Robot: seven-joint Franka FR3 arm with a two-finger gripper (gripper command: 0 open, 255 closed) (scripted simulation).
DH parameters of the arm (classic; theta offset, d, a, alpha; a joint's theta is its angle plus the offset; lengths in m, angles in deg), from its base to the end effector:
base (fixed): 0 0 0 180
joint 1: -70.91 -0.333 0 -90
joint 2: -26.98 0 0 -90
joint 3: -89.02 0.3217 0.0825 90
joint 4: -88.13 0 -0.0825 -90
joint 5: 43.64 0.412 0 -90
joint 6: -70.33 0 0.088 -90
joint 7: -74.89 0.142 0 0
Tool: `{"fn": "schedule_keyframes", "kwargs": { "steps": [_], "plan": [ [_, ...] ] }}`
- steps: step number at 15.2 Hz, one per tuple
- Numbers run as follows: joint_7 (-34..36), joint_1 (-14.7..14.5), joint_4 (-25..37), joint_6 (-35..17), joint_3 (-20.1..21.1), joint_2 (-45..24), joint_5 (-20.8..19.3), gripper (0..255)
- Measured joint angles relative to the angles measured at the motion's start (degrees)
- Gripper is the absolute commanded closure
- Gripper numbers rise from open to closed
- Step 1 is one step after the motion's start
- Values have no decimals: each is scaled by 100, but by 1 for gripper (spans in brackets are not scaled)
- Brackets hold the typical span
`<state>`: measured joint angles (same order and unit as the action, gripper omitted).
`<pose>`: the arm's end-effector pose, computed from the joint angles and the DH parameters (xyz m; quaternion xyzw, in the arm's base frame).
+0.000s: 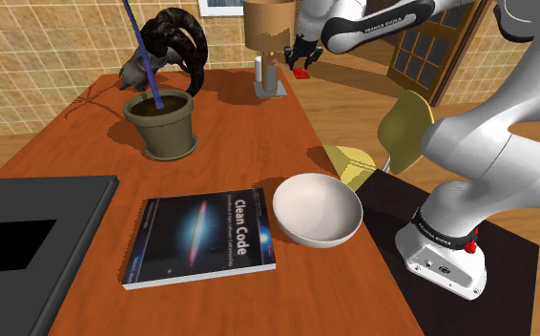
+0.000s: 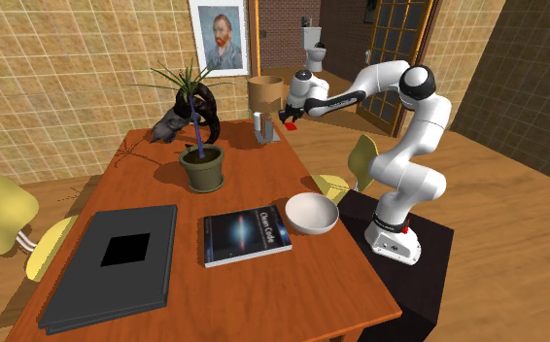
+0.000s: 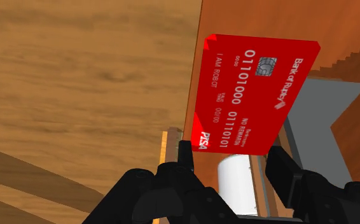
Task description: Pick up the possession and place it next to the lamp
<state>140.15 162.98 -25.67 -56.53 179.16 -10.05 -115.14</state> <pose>0.6222 -0.1580 0.4193 0.9086 -0.3033 0.2715 0.0938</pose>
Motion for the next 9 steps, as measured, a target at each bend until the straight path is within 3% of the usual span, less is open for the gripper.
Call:
{"fn": "schedule_keyframes", "kwargs": {
  "steps": [9],
  "plan": [
    [435, -321, -227, -365, -582, -104, -495, 255]
  ]
}}
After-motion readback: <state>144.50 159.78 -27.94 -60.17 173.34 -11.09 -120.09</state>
